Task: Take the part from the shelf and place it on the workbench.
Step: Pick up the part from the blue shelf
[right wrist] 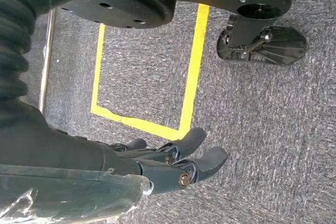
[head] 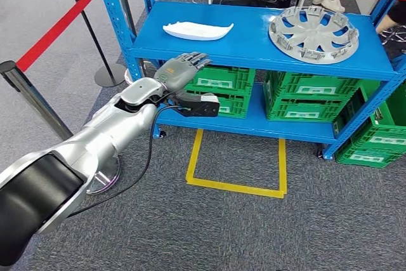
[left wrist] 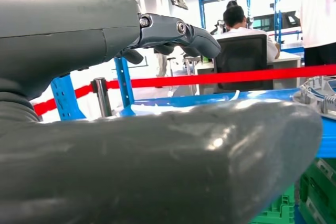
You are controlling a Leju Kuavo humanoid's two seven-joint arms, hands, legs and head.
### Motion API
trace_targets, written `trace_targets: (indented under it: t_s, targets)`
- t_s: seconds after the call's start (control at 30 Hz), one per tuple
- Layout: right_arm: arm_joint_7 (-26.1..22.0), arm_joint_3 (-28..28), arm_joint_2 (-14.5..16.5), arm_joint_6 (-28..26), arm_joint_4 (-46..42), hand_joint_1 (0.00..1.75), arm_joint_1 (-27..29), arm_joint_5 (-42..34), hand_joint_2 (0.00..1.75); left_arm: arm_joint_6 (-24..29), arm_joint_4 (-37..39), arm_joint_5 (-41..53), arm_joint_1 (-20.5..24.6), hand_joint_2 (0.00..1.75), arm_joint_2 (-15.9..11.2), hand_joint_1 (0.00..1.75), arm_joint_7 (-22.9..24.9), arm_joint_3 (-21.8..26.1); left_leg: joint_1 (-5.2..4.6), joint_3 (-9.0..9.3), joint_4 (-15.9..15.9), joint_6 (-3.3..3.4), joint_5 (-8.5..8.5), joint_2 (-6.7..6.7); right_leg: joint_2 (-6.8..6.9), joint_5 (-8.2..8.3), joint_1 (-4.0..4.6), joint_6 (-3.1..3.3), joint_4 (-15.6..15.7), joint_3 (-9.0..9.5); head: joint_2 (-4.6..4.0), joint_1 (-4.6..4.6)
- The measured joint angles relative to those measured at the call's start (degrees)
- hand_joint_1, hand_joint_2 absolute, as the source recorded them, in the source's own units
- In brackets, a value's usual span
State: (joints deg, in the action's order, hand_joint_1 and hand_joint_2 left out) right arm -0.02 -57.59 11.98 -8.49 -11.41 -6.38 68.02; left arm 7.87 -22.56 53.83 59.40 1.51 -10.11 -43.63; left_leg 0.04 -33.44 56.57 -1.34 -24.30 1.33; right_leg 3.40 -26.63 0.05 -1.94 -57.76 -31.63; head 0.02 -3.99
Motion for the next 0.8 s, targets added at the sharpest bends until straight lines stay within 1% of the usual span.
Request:
trace_targets:
  t_s: [0.27,0.8]
  targets:
    - [0.0,0.0,0.0,0.0,0.0,0.00,0.1,0.2,1.75,-0.2,0.0,-3.8,-1.1,0.00,0.0,0.00,-2.8,1.6,0.00,0.00,0.0,0.00,0.00,0.00,0.00,0.00,0.00,0.00,0.0,0.00,0.00,-0.01]
    - [0.0,0.0,0.0,0.0,0.0,0.00,0.4,0.5,1.75,-0.5,0.2,-2.5,-1.5,0.00,-0.4,0.00,-2.7,2.1,-0.02,0.00,0.0,0.00,0.00,0.00,0.01,0.01,-0.01,-0.02,0.0,0.01,0.00,0.00]
